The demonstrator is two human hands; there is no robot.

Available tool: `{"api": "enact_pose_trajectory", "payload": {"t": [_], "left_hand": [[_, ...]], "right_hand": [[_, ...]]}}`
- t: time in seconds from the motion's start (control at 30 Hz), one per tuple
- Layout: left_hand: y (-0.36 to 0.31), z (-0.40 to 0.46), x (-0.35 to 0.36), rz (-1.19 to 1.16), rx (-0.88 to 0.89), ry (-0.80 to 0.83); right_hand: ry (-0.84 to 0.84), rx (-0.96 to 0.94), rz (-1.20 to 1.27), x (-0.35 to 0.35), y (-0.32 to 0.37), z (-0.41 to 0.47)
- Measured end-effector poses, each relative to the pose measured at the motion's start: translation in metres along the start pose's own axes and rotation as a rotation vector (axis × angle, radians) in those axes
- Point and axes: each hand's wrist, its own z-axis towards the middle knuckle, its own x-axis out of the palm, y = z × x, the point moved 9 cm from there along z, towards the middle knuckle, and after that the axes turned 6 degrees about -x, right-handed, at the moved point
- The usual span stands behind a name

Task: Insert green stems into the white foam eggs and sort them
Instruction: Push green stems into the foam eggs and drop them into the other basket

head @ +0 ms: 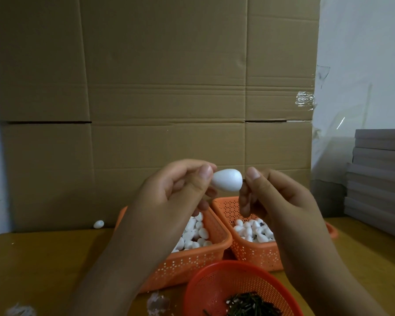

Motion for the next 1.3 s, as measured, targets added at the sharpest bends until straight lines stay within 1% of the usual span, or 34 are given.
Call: {"api": "enact_pose_trajectory", "payload": {"t": [0.13, 0.3, 0.37, 0.47, 0.57, 0.73, 1.0, 1.1, 1.17, 1.3], "left_hand": [[-0.003, -0.002, 0.002, 0.036, 0.032, 0.042], [-0.002, -0.005, 0.013, 0.109, 0.028, 0.159], [-0.003, -0.006, 0.017, 0.153, 0.044, 0.175], [-0.003, -0.005, 0.015, 0.19, 0.065, 0.14], [-0.001, -0.003, 0.01, 0.174, 0.058, 0.099], [-0.003, 0.0, -0.002, 0.117, 0.063, 0.022], [-0.004, -0.001, -0.001, 0.119, 0.059, 0.036], [-0.003, -0.001, -0.001, 0.079, 0.055, 0.034], [-0.002, -0.001, -0.003, 0.06, 0.045, 0.025], [-0.004, 0.0, -0.006, 0.041, 0.056, 0.001]], "right_hand": [[0.003, 0.004, -0.016, 0.001, -0.001, -0.001], [-0.001, 0.034, 0.031, 0.005, -0.004, -0.003], [0.004, 0.04, 0.038, 0.006, -0.004, -0.004], [0.029, 0.032, 0.023, 0.011, -0.002, -0.005], [0.033, -0.003, 0.009, 0.013, 0.002, -0.005], [0.007, -0.127, -0.023, 0.008, 0.012, -0.005], [0.046, -0.262, -0.16, 0.008, 0.026, -0.006], [0.037, -0.262, -0.2, 0.007, 0.025, -0.006], [0.002, -0.243, -0.202, 0.003, 0.024, -0.005], [-0.057, -0.198, -0.129, -0.002, 0.019, -0.003]]}}
